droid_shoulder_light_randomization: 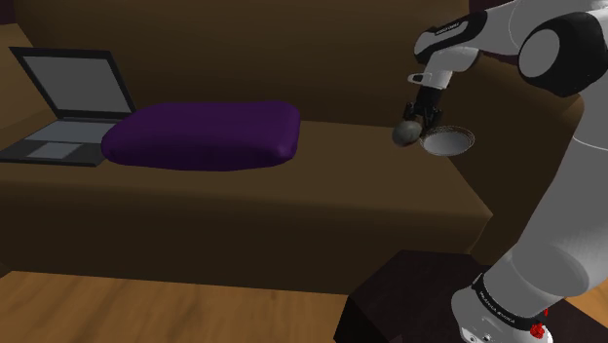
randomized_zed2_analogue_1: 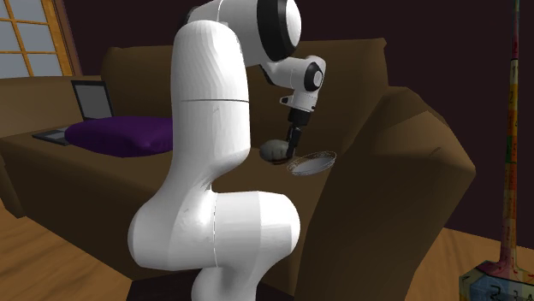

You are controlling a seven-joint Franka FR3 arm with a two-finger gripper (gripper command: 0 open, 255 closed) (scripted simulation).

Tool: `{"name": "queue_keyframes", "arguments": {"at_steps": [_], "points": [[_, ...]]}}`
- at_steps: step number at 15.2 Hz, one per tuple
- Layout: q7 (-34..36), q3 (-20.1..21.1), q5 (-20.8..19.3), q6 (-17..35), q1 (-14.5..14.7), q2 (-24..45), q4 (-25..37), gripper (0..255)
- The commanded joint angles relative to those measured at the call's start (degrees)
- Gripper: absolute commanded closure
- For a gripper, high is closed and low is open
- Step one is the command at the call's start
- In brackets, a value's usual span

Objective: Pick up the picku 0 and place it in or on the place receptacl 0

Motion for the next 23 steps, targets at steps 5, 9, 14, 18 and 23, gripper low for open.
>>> {"name": "queue_keyframes", "arguments": {"at_steps": [5,9,14,18,23], "points": [[1.0,-0.3,-0.8,-3.9,0.0,-1.3,2.9,255],[1.7,-0.4,-1.2,-6.7,0.0,-2.0,5.2,255],[2.5,-0.5,-1.5,-10.3,-0.2,-2.4,8.5,255],[3.0,-0.6,-1.6,-13.2,-0.4,-2.6,11.4,255],[3.6,-0.7,-1.5,-17.1,-0.8,-2.4,15.5,255]]}}
